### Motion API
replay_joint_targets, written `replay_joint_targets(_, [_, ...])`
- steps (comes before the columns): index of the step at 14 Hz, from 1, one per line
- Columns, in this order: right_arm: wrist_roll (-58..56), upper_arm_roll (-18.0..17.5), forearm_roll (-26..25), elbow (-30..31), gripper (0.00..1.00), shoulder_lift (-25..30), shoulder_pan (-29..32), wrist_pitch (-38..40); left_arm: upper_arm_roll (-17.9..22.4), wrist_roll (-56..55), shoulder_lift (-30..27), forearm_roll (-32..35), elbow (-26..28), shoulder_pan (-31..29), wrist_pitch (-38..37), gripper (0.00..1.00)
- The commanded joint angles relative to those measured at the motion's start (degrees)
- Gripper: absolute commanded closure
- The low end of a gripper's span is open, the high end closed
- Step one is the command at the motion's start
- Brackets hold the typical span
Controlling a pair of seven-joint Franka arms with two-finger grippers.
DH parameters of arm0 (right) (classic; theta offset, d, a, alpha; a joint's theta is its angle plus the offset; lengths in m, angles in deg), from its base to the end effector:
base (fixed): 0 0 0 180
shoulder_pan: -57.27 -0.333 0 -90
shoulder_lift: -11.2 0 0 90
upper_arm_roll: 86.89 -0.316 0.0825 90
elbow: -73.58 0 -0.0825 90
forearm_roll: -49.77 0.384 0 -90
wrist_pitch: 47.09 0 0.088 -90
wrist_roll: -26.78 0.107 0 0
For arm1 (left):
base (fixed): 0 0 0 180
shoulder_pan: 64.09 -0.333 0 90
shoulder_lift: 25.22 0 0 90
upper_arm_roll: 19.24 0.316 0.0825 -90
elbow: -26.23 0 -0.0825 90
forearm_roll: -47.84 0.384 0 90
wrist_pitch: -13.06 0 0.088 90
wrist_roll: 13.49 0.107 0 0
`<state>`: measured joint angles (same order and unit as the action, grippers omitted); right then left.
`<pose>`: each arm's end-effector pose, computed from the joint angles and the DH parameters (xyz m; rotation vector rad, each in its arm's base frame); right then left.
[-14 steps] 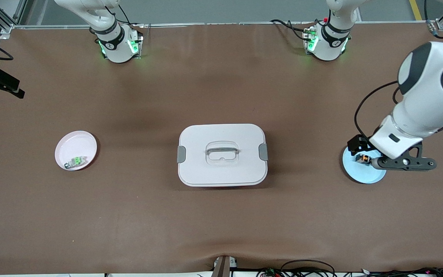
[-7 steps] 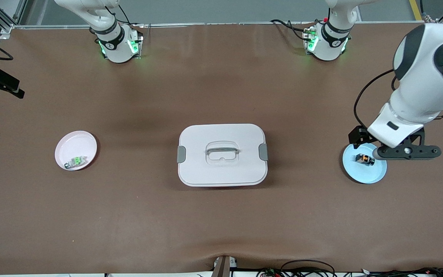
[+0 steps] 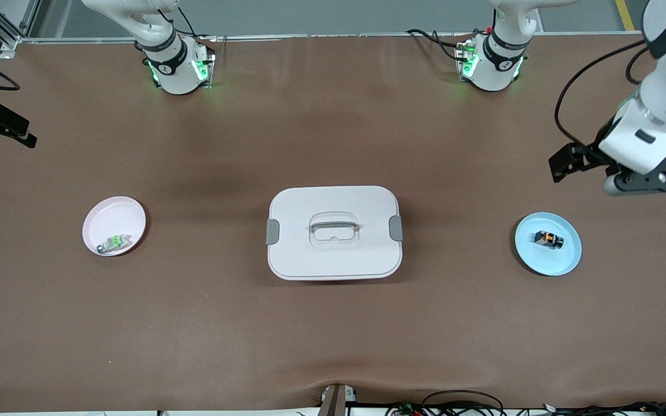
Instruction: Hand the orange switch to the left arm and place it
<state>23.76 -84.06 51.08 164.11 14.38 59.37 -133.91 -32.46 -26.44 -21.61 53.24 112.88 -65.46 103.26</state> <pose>0.5298 -0.0440 0.6454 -3.1150 0.0500 0.0117 0.5647 -0.1038 0.6181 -3.0635 -0.0296 -0.0272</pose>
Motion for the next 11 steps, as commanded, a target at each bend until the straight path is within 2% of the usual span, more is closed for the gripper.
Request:
replay_joint_targets(1, [-0.3, -0.9, -0.6, -1.2, 0.00, -0.5, 1.1, 1.0, 5.1, 3.3, -6.1, -2.7, 5.4, 3.7, -0.8, 0.00])
replay_joint_targets(5, [-0.3, -0.9, -0.6, -1.3, 0.00, -0.5, 1.1, 1.0, 8.6, 8.8, -12.5, -4.6, 10.8, 4.4, -1.2, 0.00])
replay_joint_targets(11, [-0.3, -0.9, -0.5, -1.2, 0.00, -0.5, 1.1, 1.0, 10.2, 8.8, -14.5, -4.6, 10.9, 6.2, -4.7, 0.00])
